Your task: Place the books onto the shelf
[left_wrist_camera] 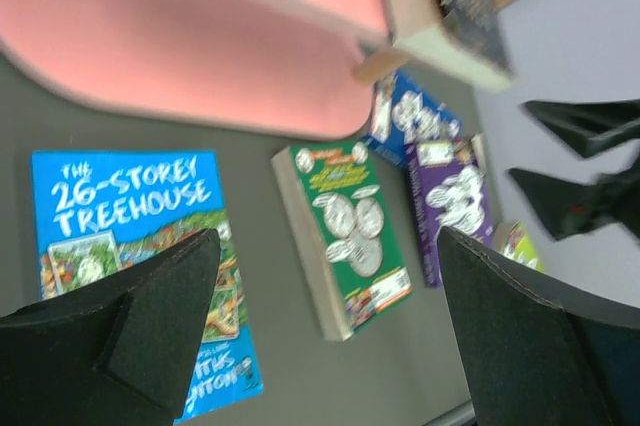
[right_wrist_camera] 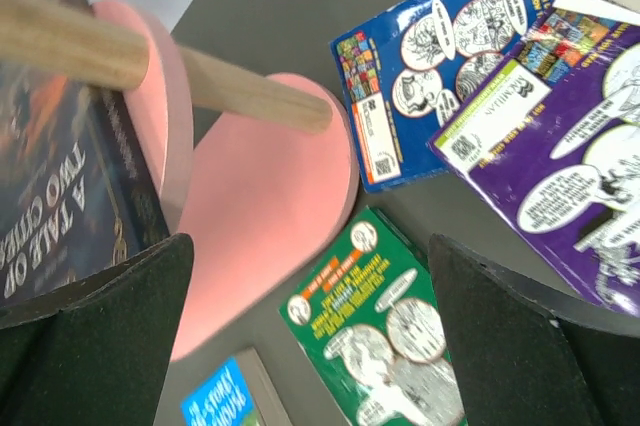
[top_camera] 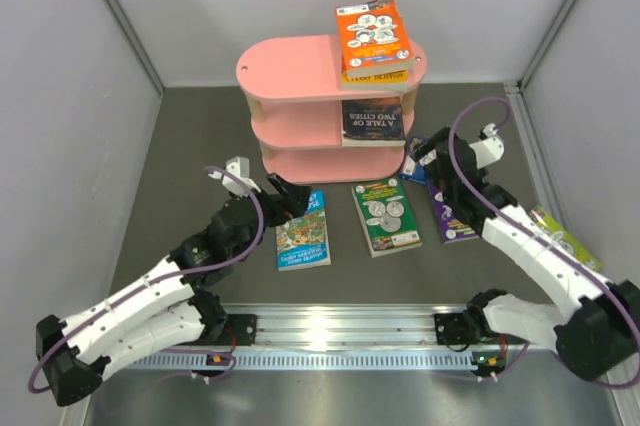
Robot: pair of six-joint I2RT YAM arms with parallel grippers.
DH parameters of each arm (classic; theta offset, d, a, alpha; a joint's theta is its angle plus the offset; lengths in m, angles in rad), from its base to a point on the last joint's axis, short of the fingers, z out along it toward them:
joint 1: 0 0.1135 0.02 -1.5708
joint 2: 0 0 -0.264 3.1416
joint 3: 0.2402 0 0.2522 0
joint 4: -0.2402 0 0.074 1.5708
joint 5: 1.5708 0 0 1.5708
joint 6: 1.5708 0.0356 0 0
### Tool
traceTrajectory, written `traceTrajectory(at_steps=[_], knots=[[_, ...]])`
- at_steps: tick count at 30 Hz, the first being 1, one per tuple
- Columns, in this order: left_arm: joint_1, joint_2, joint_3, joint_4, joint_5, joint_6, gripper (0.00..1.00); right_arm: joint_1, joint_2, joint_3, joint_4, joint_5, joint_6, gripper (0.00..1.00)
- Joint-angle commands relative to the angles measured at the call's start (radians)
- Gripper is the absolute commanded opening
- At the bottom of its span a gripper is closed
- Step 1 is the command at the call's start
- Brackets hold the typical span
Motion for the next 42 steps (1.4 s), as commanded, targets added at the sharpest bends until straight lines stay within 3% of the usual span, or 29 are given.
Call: traceTrajectory(at_steps=[1, 3, 7, 11, 16, 22, 29, 33, 36, 37, 38, 39, 42], knots=[[0.004, 0.019, -0.053, 0.004, 0.055, -0.051, 0.95, 0.031, -0.161, -0.054, -0.065, -0.041, -0.146, 1.0], [0.006, 0.028, -0.081, -0.056, 0.027, -0.087, 0.96, 0.079, -0.213, -0.14, -0.062, -0.106, -0.162, 1.0], [0.053, 0.033, -0.131, -0.128, 0.03, -0.117, 0.99, 0.2, -0.272, -0.317, 0.124, -0.348, -0.189, 1.0], [0.194, 0.031, -0.189, -0.155, 0.177, -0.137, 0.99, 0.343, -0.185, -0.43, 0.411, -0.496, -0.169, 1.0], [0.363, 0.077, -0.265, -0.096, 0.339, -0.148, 0.99, 0.369, 0.08, -0.428, 0.641, -0.625, -0.144, 1.0], [0.376, 0.184, -0.318, 0.005, 0.402, -0.156, 0.99, 0.373, 0.376, -0.368, 0.923, -0.759, -0.069, 1.0], [0.376, 0.293, -0.374, 0.097, 0.448, -0.162, 0.98, 0.393, 0.569, -0.32, 0.993, -0.766, -0.034, 1.0], [0.376, 0.364, -0.407, 0.233, 0.518, -0.173, 0.97, 0.424, 0.673, -0.288, 1.051, -0.78, -0.017, 1.0], [0.376, 0.423, -0.404, 0.258, 0.572, -0.173, 0.95, 0.438, 0.727, -0.286, 1.112, -0.788, 0.015, 0.9], [0.376, 0.433, -0.406, 0.279, 0.581, -0.176, 0.94, 0.439, 0.739, -0.288, 1.12, -0.788, 0.022, 0.78], [0.376, 0.445, -0.411, 0.287, 0.587, -0.182, 0.94, 0.439, 0.739, -0.297, 1.123, -0.788, 0.025, 0.71], [0.376, 0.447, -0.412, 0.292, 0.595, -0.182, 0.93, 0.439, 0.738, -0.303, 1.128, -0.785, 0.029, 0.57], [0.376, 0.415, -0.408, 0.254, 0.575, -0.167, 0.91, 0.436, 0.699, -0.334, 1.095, -0.76, 0.028, 0.29]])
